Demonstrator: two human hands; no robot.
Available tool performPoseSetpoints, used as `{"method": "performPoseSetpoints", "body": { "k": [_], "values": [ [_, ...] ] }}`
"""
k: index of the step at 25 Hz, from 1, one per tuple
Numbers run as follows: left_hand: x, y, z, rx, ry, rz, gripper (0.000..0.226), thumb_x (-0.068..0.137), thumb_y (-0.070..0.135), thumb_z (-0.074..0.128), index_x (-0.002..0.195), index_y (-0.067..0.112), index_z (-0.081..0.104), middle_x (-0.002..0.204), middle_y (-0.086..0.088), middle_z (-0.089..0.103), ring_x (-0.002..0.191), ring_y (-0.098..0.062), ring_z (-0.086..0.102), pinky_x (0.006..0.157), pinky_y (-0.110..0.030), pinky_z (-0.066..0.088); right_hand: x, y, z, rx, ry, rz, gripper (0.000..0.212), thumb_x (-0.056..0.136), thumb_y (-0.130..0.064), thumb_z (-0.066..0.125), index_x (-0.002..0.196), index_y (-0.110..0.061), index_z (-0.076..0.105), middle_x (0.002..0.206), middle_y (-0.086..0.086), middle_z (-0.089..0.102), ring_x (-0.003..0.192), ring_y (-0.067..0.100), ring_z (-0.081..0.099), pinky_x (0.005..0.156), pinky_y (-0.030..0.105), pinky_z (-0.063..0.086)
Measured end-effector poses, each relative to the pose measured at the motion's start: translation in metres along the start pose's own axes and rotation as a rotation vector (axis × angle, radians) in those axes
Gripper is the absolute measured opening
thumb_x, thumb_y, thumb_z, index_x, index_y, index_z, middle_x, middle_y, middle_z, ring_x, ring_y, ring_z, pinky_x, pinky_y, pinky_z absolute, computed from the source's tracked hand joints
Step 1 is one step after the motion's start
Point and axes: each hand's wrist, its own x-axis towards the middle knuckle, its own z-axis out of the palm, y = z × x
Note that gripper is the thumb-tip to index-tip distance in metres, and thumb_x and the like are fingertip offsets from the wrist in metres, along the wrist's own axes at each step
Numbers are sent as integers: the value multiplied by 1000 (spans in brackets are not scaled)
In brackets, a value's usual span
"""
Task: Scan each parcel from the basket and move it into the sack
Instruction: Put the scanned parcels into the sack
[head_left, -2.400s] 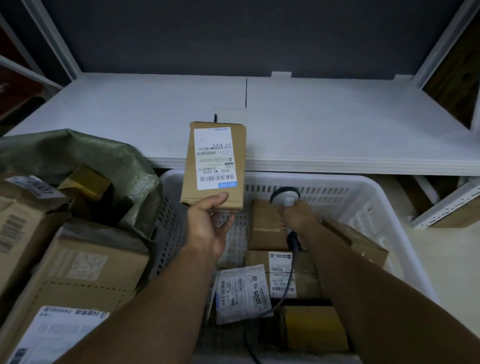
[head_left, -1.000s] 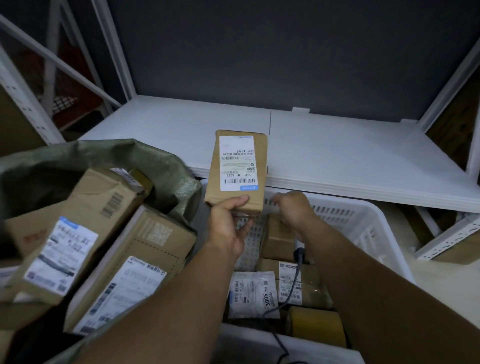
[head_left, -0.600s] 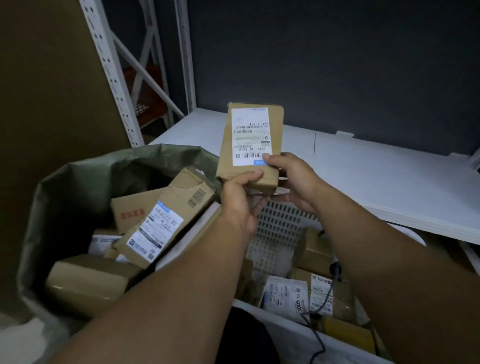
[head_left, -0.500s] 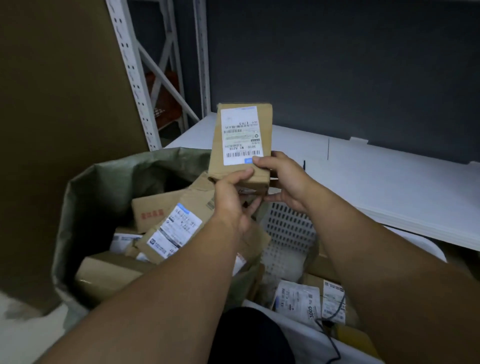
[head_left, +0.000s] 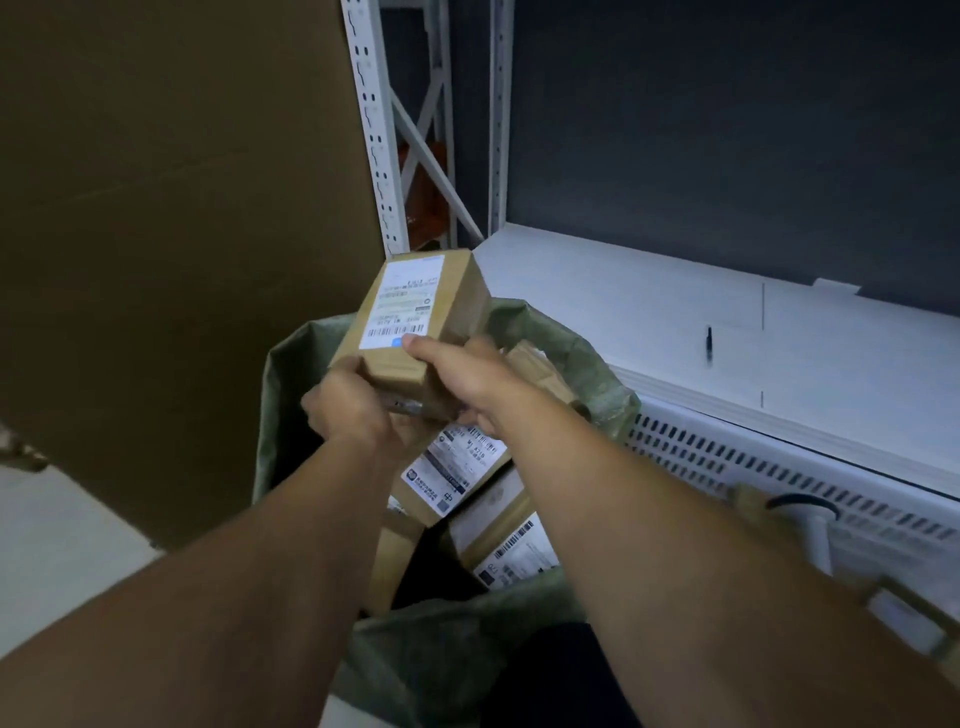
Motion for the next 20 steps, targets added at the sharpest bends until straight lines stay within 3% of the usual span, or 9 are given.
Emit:
{"method": "performPoseSetpoints", "body": {
  "k": [2,4,6,8,10,12,15,17,20],
  "values": [
    [34,-5,-16,204,153,26,58,60,40,59,114,23,71,110,-6,74,88,-32,73,77,-50,60,9,5,13,-28,-31,20,47,92,-43,71,129,-15,65,123,4,71,104,24,69,81,37,57],
    [69,-10,-29,312,247,43,64,65,42,50,126,26,61,119,-5,68,98,-33,67,86,-52,55,16,9,15,-61,-17,18,48,96,-40,66,136,-13,60,131,5,67,111,25,65,87,40,56],
    [40,2,-28,414,285,20,64,74,41,45,137,25,51,130,-6,61,111,-34,61,96,-51,51,24,11,5,-64,24,17,40,98,-30,64,128,-5,60,125,15,68,108,30,69,83,38,61],
    [12,13,-20,568,309,44,60,88,39,48,144,19,45,143,-11,50,129,-36,51,108,-52,43,30,10,-10,-83,83,16,19,99,-21,61,103,-3,60,102,23,71,95,33,75,74,34,64],
    [12,16,-16,717,354,141,55,94,30,51,146,14,43,150,-13,42,139,-37,40,117,-51,33,34,3,-25,-83,167,9,12,98,-16,60,96,-5,56,88,21,69,82,32,76,74,37,65],
    [16,23,-12,820,376,214,55,94,26,52,147,11,43,152,-14,40,143,-36,35,121,-49,25,39,-6,-38,-98,263,-18,9,96,-12,57,88,-9,53,86,13,63,76,30,73,73,38,64],
    [24,32,-7,928,437,327,52,93,23,53,142,8,49,150,-14,41,143,-33,35,124,-45,16,45,-12,-45,-231,366,-30,14,91,-8,53,79,-13,49,84,12,60,61,28,63,55,32,54],
    [31,36,-10,1006,477,337,52,90,24,52,139,6,52,149,-15,41,141,-35,36,124,-45,15,47,-4,-36,-289,314,-11,9,90,-10,55,81,-10,54,82,13,64,59,29,65,57,32,56],
    [42,34,-27,1089,342,123,63,85,39,49,139,6,53,153,-19,35,143,-40,32,123,-51,19,38,16,-11,-397,45,52,7,93,-10,59,97,-4,61,86,14,68,65,25,68,62,34,59]
  ]
}}
